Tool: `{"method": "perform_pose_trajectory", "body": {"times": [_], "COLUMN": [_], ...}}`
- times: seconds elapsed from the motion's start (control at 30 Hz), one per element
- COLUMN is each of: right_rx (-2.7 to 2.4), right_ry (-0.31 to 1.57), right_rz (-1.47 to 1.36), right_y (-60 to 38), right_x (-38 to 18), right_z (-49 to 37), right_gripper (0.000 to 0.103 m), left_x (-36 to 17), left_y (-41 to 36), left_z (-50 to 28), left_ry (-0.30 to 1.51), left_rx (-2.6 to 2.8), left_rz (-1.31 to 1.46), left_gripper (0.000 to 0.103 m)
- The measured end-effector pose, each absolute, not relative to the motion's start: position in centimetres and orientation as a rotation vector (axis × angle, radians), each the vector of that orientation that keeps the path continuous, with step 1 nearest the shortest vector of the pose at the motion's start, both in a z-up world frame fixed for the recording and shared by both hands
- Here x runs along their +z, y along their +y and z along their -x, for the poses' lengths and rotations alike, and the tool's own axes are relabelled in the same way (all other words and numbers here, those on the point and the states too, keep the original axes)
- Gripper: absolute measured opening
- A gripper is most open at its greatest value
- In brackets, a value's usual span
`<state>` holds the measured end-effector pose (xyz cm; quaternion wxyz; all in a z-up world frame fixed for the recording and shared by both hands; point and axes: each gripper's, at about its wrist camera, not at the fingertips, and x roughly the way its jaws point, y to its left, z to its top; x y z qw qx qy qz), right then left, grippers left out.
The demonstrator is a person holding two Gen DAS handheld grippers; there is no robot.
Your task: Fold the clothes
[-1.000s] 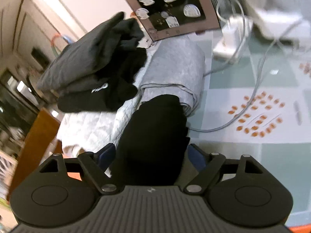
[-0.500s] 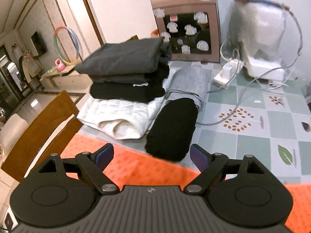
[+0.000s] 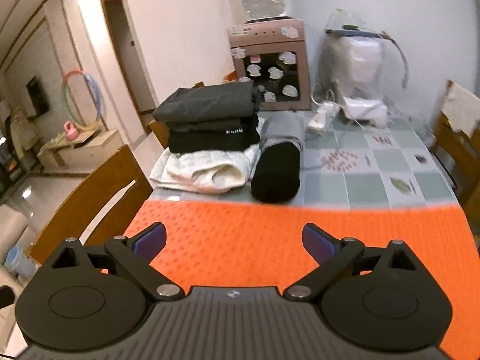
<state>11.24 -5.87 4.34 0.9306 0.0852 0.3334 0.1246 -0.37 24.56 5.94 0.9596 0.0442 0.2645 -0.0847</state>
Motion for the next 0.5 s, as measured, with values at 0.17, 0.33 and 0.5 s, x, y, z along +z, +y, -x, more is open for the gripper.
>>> {"method": "perform_pose_trajectory", "body": {"times": [0.17,0.33,0.5], "right_rx": [0.197,0.183,0.229], "right_ry": [0.685,0.7,0.662], "right_rz": [-0.169,-0.143,-0.105], "right_y": [-4.0,-2.7,-2.5], "right_x": [4.1,3.9,3.6], "right_z": [-5.2,-0.6,2.1], "right_gripper": [0.1,0.101,0.103], "left_x": [5.0,4.2,3.1], "left_y": [26.3,26.6,25.4], "left_z": [2.9,4.9,5.8], "left_ry": [0.576,0.589,0.614], "left_rx": [-0.199,-0.204,-0.18], "left_rz": [-0.081,-0.098,-0.119], "left_gripper": [0.103,0.103,0.103]}}
